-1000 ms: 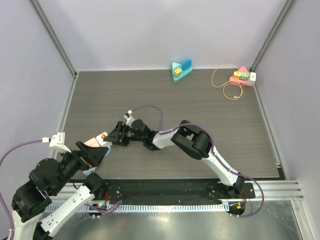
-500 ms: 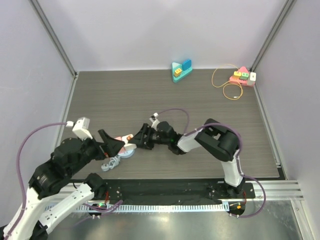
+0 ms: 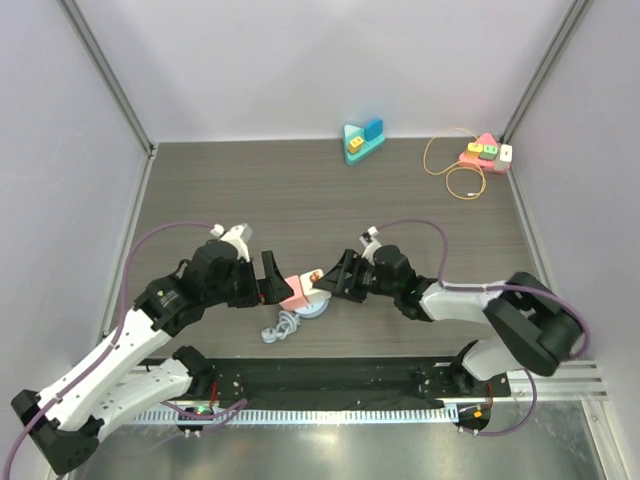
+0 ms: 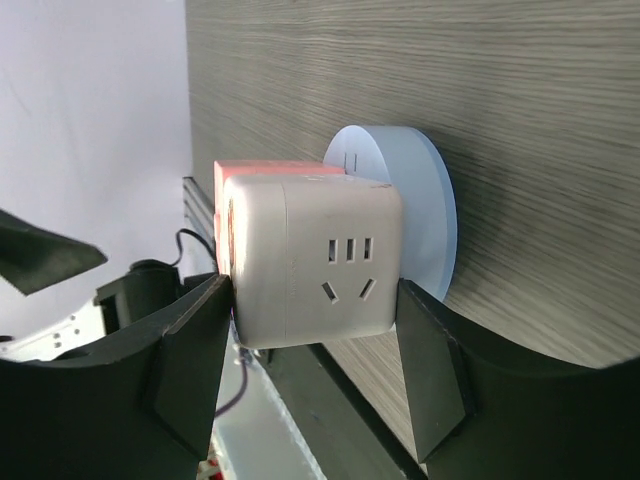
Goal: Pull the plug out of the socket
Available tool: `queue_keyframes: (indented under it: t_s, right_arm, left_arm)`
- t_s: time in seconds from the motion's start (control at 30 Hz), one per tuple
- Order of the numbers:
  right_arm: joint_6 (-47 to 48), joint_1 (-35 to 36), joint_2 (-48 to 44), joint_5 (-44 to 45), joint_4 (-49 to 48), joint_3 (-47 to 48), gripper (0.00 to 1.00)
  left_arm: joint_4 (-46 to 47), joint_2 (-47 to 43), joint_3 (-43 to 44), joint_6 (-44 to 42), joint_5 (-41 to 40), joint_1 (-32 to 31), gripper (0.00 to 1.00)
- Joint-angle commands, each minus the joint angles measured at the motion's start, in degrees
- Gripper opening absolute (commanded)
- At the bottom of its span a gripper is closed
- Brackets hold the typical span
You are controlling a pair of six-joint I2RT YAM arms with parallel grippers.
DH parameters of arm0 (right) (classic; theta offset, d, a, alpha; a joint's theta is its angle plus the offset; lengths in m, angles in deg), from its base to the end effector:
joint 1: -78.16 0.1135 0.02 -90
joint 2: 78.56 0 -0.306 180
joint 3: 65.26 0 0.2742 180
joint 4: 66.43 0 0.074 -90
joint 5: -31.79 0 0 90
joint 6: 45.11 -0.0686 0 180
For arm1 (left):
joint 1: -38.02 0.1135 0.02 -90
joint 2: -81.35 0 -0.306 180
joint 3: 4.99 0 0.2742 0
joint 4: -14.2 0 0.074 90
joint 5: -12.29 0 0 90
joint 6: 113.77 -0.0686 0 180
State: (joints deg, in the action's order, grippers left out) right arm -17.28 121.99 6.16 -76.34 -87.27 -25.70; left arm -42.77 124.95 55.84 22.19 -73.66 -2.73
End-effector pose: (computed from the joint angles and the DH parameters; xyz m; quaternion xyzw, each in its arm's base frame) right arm 0.2103 0.2315 0.1664 0.0479 0.8327 0.5074 0.2166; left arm 0.1255 -0.1145 0.3147 -0.0261 0.9045 -0.3146 0.2866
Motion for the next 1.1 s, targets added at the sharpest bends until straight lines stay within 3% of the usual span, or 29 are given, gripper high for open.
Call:
queue_keyframes:
  t_s: [0.0, 0.1, 0.23, 0.43, 0.57, 0.67, 0.73, 0.9, 0.97, 1.07]
  right_arm:
    - [8.55, -3.48, -7.64, -0.76, 9.72, -0.20, 0.08]
    - [11.81, -7.95, -8.70, -4.62, 15.10, 0.15, 0.11]
    - [12.16, -12.80, -5.37, -12.27, 13.62, -0.29, 0.13]
    - [15.41, -16.32, -0.97, -17.02, 14.22, 1.03, 0.18]
    - [18.75, -17.90, 2.98, -18.52, 18.95, 5.40, 0.23]
    - [20.51, -18.17, 6.23, -18.61, 20.99, 8.50, 0.32]
    - [20.60, -18.17, 7.64, -19.22, 20.82, 10.16, 0.44]
    - [21.21, -18.43, 8.26, -18.79, 22.13, 12.98, 0.84]
    - [22.00, -18.70, 7.47, -17.56, 24.50, 14.04, 0.92]
    - [23.41, -19.05, 4.49, -15.36, 27.67, 14.13, 0.93]
  left_arm:
    - [5.92, 1.75, -1.50, -1.57, 3.50, -0.12, 0.99]
    - [8.47, 2.37, -3.35, -1.31, 3.77, -0.03, 0.99]
    - [14.00, 2.98, -6.34, -0.43, 4.12, -0.03, 1.00]
    - [23.23, 9.12, -9.34, 3.70, 14.31, -0.03, 1.00]
    - [19.65, 11.77, -6.98, 1.43, 10.37, -0.03, 1.00]
    - [14.20, 13.71, -3.55, -1.21, 4.40, -0.03, 1.00]
    - [12.00, 15.55, -2.31, -2.88, 2.72, -0.03, 1.00]
    - [11.46, 17.49, -1.34, -4.38, 1.05, -0.03, 1.00]
    - [11.55, 18.01, -1.51, -5.26, 0.78, -0.03, 1.00]
    - [11.90, 18.28, -2.04, -6.66, 0.08, -0.12, 1.00]
